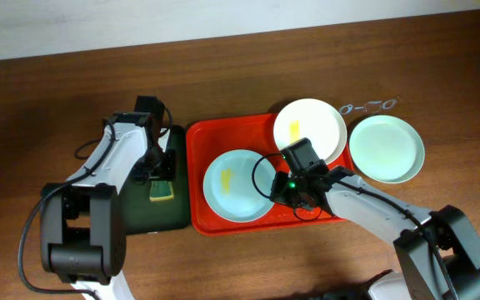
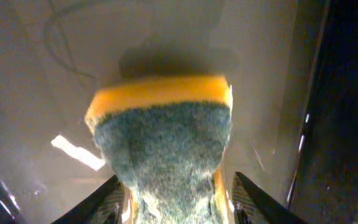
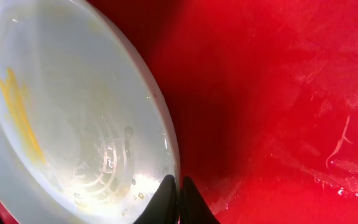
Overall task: Clean dirty plates on tray and stack at the side
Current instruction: 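Lower the left gripper onto the sponge in the black tray and grasp, then lift the sponge with the left gripper out of the black tray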
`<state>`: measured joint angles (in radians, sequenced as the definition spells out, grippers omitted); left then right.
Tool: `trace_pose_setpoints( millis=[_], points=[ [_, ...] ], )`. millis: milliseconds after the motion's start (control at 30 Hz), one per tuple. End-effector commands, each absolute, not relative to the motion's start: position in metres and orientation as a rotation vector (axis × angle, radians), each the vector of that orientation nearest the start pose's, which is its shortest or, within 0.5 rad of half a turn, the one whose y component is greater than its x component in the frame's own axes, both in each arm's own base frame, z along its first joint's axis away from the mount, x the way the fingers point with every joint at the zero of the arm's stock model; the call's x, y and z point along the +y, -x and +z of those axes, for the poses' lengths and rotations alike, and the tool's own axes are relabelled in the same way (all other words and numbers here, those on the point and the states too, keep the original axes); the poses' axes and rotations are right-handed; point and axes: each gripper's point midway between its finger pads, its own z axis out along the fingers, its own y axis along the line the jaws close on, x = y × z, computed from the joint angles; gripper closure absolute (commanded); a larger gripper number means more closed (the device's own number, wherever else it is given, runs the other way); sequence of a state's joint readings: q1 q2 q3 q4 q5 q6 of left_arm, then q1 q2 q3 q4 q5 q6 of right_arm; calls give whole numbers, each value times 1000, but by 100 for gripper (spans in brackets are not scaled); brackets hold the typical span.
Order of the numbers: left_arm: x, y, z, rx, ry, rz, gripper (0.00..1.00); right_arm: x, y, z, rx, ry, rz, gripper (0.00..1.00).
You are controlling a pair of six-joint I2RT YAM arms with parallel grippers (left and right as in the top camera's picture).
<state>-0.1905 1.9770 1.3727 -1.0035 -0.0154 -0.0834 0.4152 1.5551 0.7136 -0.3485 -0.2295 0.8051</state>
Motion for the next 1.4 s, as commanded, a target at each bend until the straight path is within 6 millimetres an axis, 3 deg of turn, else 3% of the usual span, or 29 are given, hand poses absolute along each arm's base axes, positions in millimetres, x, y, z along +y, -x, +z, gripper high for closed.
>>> trace_pose_setpoints(
  millis=[0, 200, 467, 633, 800, 1000, 1100, 1233, 1267, 1300, 1333, 1367],
  points=[
    [-63, -347, 21, 3181, -137, 47, 41, 160, -269, 7, 2867, -483, 555, 94],
    [-63, -347, 20, 3179, -125, 46, 51, 160, -269, 7, 2867, -483, 555, 94],
    [-63, -345, 16, 3179, -119, 52, 48, 160, -269, 7, 2867, -483, 555, 94],
    [-51, -347, 16, 3168, -39, 165, 49, 160, -269, 7, 2867, -483, 555, 94],
    [-62, -345, 15, 3173, -66, 116, 51, 160, -269, 7, 2867, -483, 555, 94],
    [-61, -337, 8, 3195, -71, 127, 52, 160, -269, 7, 2867, -483, 555, 94],
    [-61, -337, 4, 3188, -71, 126, 69, 160, -269, 7, 2867, -483, 555, 94],
    [-61, -338, 5, 3184, -71, 124, 74, 160, -269, 7, 2867, -483, 555, 94],
    [-61, -338, 5, 3184, -71, 124, 70, 160, -269, 7, 2867, -483, 555, 94],
    [-61, -338, 4, 3184, -71, 124, 57, 160, -269, 7, 2867, -483, 555, 94],
    [-61, -337, 4, 3185, -71, 124, 59, 160, -269, 7, 2867, -483, 555, 94],
    [-61, -337, 4, 3185, -71, 124, 78, 160, -269, 7, 2867, -483, 555, 94]
  ],
)
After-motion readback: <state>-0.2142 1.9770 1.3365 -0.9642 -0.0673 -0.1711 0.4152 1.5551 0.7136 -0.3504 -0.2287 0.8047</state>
